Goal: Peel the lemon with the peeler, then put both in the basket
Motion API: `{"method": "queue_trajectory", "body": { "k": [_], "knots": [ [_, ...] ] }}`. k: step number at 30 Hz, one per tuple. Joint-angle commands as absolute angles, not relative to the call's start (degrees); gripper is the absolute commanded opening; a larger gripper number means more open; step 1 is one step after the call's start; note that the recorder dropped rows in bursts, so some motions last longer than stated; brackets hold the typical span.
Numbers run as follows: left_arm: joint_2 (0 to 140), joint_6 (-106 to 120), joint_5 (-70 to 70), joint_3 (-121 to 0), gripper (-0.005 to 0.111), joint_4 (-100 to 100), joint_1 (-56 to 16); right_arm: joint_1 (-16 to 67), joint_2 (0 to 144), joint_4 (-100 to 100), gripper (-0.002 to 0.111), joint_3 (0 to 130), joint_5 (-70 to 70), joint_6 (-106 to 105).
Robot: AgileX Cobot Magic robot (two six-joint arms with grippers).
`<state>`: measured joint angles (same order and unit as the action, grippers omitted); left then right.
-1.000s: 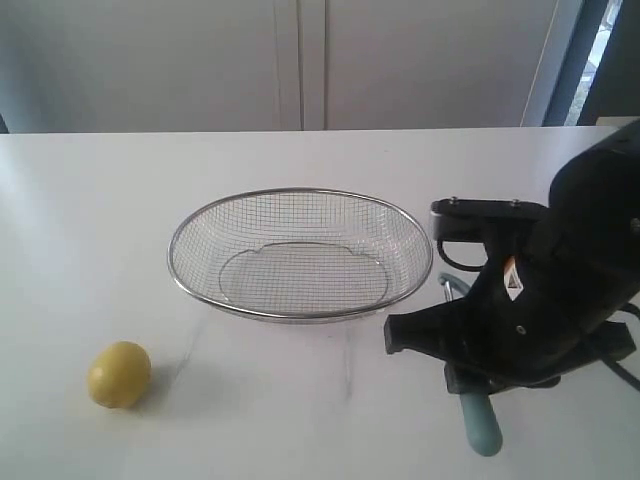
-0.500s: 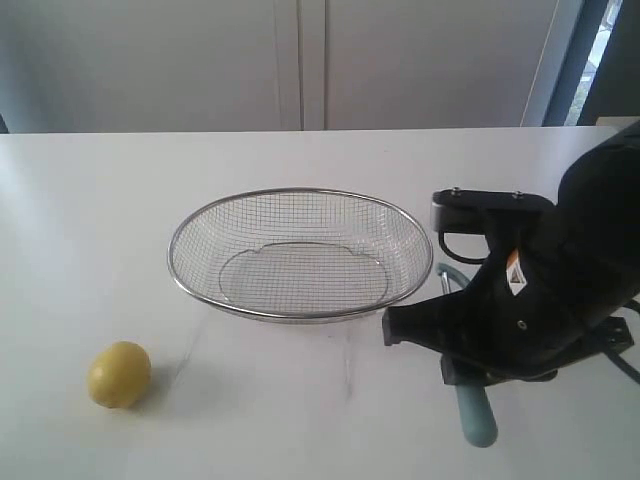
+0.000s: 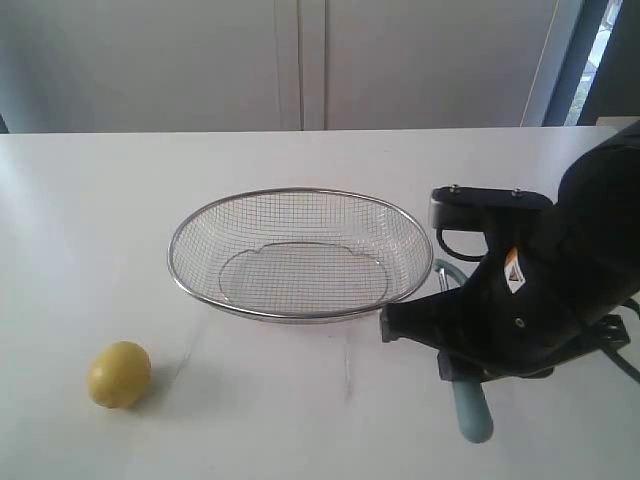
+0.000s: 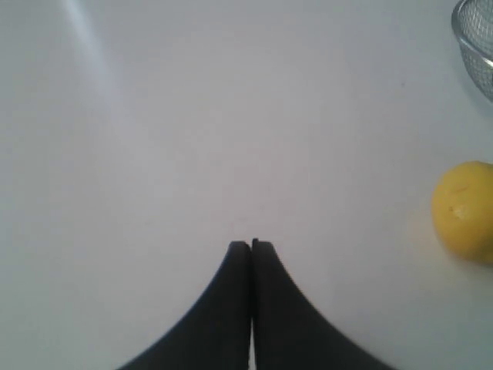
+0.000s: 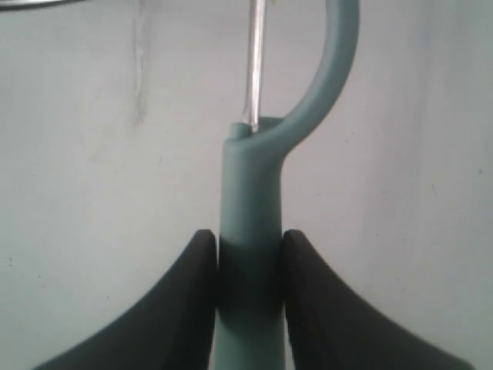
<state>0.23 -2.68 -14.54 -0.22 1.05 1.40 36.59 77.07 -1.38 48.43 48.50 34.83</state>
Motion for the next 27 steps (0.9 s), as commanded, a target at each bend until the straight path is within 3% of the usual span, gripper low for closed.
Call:
{"method": "queue_trajectory", "body": {
  "k": [1,11,27],
  "knots": [
    [0.0,-2.66,-8.34,0.0,0.0,1.12,1.64,36.51,76.51,-1.5,0.0,48.47,47.02,34.75],
    [0.0,-2.66,4.81,0.0,0.0,1.12,1.64,36.51,76.51,-1.5,0.0,48.47,46.74,34.75],
    [0.0,-2.66,6.65,0.0,0.0,1.12,1.64,36.51,76.51,-0.49,0.0,48.47,46.37,34.75]
  ]
}}
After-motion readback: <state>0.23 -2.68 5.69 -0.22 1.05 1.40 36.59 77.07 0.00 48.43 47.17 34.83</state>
